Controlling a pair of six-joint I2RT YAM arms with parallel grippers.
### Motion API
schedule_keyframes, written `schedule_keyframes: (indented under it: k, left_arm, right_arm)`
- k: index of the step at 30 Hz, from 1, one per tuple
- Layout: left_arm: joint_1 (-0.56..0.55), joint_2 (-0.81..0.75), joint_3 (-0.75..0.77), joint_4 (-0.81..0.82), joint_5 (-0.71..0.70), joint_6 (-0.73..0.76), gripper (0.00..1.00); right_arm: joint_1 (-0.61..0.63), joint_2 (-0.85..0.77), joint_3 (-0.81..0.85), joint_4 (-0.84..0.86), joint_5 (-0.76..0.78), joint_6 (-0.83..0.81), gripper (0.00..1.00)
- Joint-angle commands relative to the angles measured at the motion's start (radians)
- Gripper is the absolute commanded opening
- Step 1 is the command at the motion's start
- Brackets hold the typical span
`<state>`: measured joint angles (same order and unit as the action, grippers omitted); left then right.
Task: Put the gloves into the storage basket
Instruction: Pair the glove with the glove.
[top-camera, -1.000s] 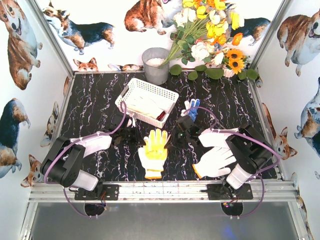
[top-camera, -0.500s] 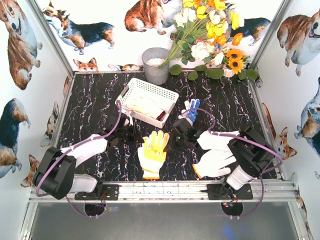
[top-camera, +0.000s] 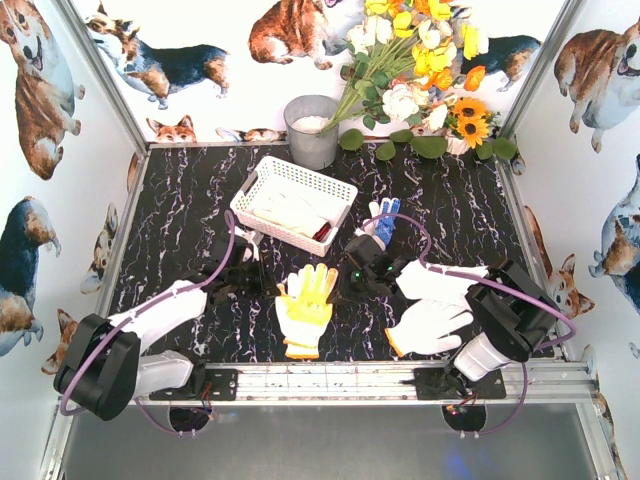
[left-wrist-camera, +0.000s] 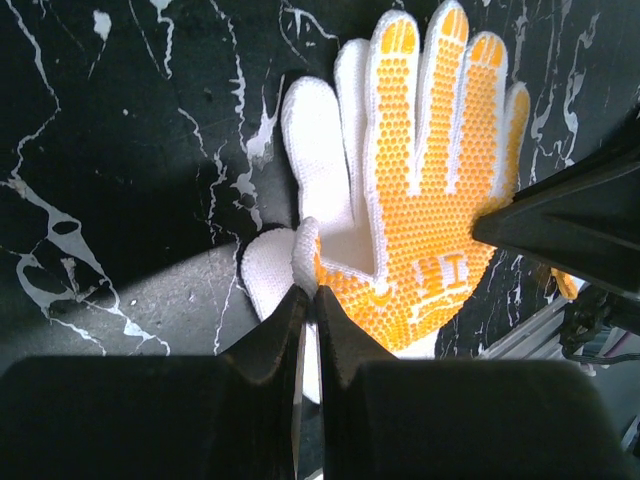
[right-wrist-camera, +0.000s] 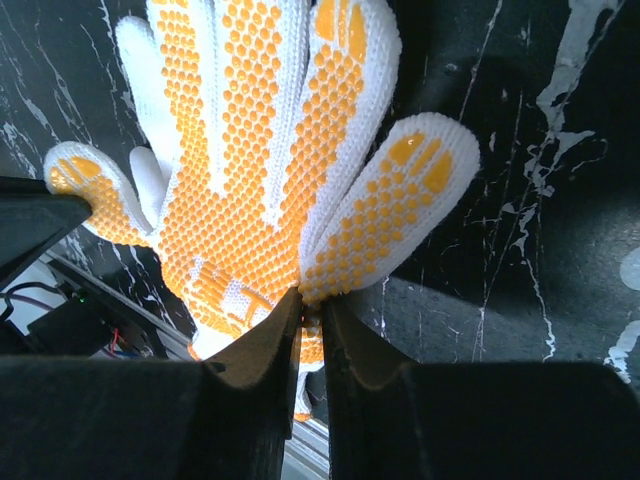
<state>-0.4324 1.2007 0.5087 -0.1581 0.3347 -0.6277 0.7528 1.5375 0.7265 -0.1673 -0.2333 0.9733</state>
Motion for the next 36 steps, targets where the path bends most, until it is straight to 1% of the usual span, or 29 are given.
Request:
schedule_keyframes:
  k: [1, 19, 27, 36]
  left_arm:
    - [0.009, -0.020, -0.027, -0.004, -0.016, -0.017, 0.00]
    - [0.010, -0.120, -0.094, -0.046, -0.019, -0.056, 0.00]
    - [0.011, -0.123, -0.099, -0.044, -0.028, -0.062, 0.00]
    - [0.010, -0.063, -0.094, -0.004, -0.031, -0.044, 0.00]
  right_arm:
    - [0.009, -0.031, 0.048, -0.015, 0.025, -0.012, 0.11]
    - [0.022, -0.007, 0.108, -0.073, 0.034, -0.054, 0.11]
    - [0.022, 0.027, 0.134, -0.078, 0.025, -0.071, 0.12]
    - [0.023, 0.067, 0.158, -0.077, 0.005, -0.073, 0.15]
